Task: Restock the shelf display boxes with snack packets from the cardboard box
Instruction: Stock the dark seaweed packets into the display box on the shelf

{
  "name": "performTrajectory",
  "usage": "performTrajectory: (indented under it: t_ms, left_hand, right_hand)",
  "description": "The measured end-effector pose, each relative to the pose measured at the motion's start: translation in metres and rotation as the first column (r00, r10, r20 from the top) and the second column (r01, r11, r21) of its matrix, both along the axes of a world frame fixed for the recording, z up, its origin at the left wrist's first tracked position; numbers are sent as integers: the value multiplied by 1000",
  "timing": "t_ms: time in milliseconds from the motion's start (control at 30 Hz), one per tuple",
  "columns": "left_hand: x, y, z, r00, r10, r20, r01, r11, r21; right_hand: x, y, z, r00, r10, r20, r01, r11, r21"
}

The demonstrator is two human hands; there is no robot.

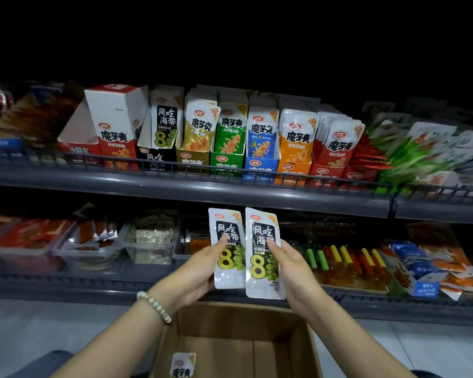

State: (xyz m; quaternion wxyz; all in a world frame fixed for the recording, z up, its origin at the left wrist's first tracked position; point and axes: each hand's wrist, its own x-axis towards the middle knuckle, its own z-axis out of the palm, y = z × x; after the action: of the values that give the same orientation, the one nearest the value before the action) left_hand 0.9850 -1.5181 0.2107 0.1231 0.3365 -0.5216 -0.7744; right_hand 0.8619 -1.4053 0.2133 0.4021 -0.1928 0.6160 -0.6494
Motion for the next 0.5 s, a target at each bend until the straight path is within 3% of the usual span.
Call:
performTrajectory:
  t_ms: [133,267,500]
  left_hand:
    - [0,8,-8,996,-68,59,80,969,-232]
    - [-5,15,-10,998,-53,-14,48,969,-242]
    - [-7,15,-16,995,-88,-37,65,908,-415]
  right_hand:
    - [4,-1,-9,999,-38,10,38,998,41]
    - [13,-6,-13,998,-26,56,25,1000,11]
    - [17,-18,-13,994,-105,-16,103,991,-87]
